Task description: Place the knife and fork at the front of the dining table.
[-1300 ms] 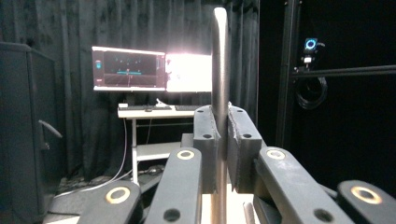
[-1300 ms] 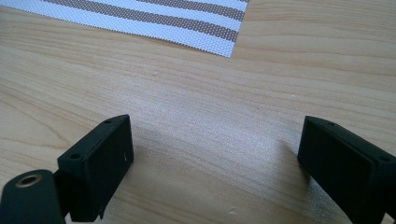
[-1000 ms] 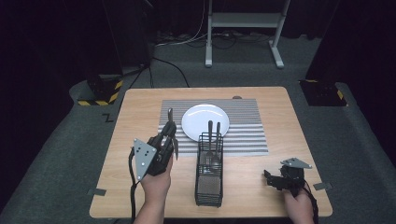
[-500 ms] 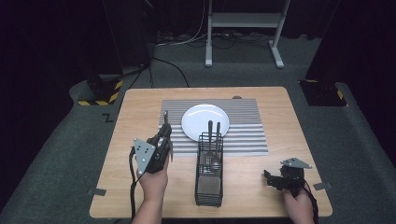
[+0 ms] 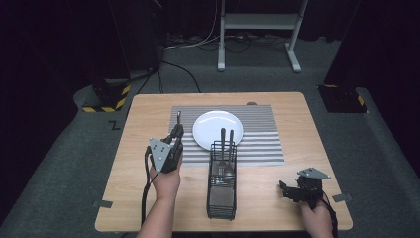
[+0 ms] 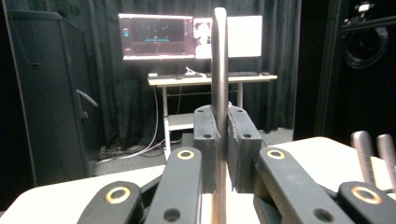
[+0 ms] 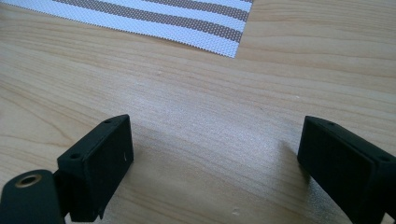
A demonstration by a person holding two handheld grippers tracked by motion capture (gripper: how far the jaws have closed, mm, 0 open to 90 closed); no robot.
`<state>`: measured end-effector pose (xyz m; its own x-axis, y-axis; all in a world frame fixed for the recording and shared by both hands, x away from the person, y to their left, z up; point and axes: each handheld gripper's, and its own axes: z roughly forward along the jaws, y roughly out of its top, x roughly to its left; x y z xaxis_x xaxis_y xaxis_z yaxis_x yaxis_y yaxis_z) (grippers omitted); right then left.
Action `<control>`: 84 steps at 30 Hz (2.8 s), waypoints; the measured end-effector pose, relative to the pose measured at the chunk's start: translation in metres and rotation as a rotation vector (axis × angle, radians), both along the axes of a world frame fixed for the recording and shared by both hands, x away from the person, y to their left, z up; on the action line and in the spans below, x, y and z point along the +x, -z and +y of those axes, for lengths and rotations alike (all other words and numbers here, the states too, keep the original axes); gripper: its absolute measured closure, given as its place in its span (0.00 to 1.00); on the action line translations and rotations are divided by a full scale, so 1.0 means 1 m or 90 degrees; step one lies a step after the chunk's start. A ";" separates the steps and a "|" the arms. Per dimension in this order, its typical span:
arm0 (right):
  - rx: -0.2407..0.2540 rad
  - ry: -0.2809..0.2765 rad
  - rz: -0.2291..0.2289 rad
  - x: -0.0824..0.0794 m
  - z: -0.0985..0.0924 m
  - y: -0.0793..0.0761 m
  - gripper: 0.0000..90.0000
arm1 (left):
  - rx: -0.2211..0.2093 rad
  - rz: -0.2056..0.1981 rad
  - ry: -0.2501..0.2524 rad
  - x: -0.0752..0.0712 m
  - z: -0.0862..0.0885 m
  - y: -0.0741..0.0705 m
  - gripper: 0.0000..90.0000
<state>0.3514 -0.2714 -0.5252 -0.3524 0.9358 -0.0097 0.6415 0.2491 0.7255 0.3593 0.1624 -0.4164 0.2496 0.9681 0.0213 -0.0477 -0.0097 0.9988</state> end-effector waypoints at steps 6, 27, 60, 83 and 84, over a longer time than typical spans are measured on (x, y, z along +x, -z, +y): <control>-0.001 0.000 0.001 0.000 0.000 0.000 0.11 | -0.014 0.019 -0.009 0.016 0.001 0.005 0.93; -0.002 -0.009 0.001 -0.001 0.000 0.000 0.11 | -0.032 0.049 -0.048 0.042 -0.003 0.029 0.92; -0.002 -0.013 0.001 -0.001 0.000 0.000 0.11 | -0.062 0.124 -0.054 0.088 0.013 0.044 0.92; 0.000 -0.015 0.002 -0.001 0.000 0.000 0.11 | -0.074 0.230 -0.082 0.143 0.011 0.069 0.92; 0.000 -0.015 0.002 -0.001 0.000 0.000 0.11 | -0.074 0.230 -0.082 0.143 0.011 0.069 0.92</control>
<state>0.3502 -0.2714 -0.5251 -0.3746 0.9272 -0.0088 0.6372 0.2643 0.7240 0.5026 0.1734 -0.4856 0.0968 0.9829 -0.1566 0.3007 0.1211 0.9460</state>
